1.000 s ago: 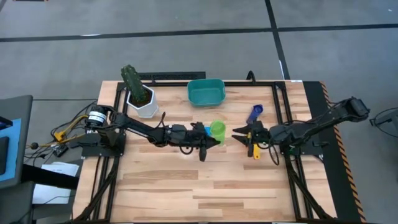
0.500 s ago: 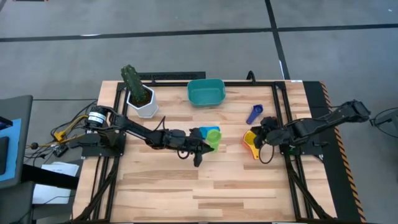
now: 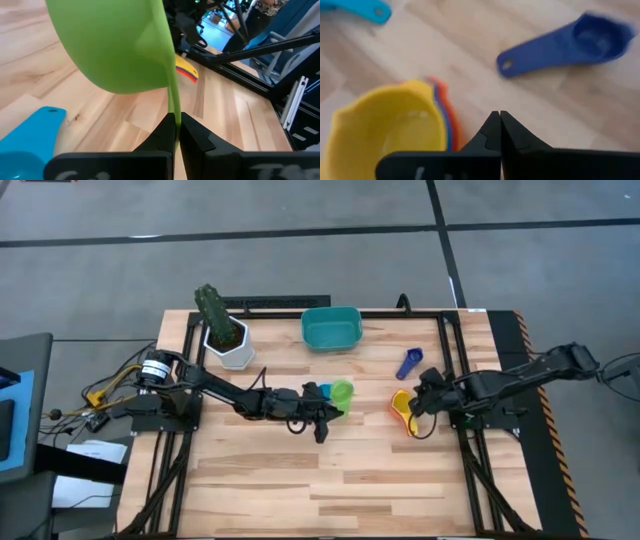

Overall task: Nest measuring cups in basket
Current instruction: Stack the green measuring cup into the yellow measuring cup

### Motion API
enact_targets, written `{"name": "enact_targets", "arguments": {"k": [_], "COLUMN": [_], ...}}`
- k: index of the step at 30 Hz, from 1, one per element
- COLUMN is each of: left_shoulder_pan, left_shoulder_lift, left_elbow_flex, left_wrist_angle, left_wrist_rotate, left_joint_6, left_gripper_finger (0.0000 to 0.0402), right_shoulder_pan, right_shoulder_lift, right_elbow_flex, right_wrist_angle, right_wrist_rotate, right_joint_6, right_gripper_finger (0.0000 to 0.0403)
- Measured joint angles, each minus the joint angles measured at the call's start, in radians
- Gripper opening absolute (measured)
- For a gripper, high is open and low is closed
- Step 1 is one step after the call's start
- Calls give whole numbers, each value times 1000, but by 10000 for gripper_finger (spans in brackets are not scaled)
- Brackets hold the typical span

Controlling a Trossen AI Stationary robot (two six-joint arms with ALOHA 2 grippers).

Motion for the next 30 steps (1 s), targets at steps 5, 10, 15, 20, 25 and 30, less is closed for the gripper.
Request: {"name": "enact_targets", "arguments": {"k": [5, 10, 15, 20, 25, 30], "left_shoulder_pan": [0, 0, 0, -6, -31, -58], "left_shoulder_lift": [0, 0, 0, -2, 41, 158], "left_elbow_flex": [0, 0, 0, 0, 7, 56], "left_wrist_angle": [-33, -70, -62, -44, 85, 168], "left_wrist_rotate": [7, 54, 148, 188, 150, 160], "left_joint_6": [-11, -65, -102, -124, -196, -274], "left_gripper_finger": [0, 0, 0, 0, 0, 0], "right_shoulder_pan": [10, 56, 85, 93, 96, 188], "right_shoulder_lift": [57, 104, 129, 134, 133, 134], "right_elbow_flex": [0, 0, 0, 1, 0, 0], "right_wrist_angle": [26, 182, 379, 319, 261, 289], "right_wrist_rotate": [-105, -140, -153, -163, -201, -304], "right_joint_6": [52, 107, 113, 142, 163, 205], "right_gripper_finger": [17, 14, 8, 14, 14, 9]}}
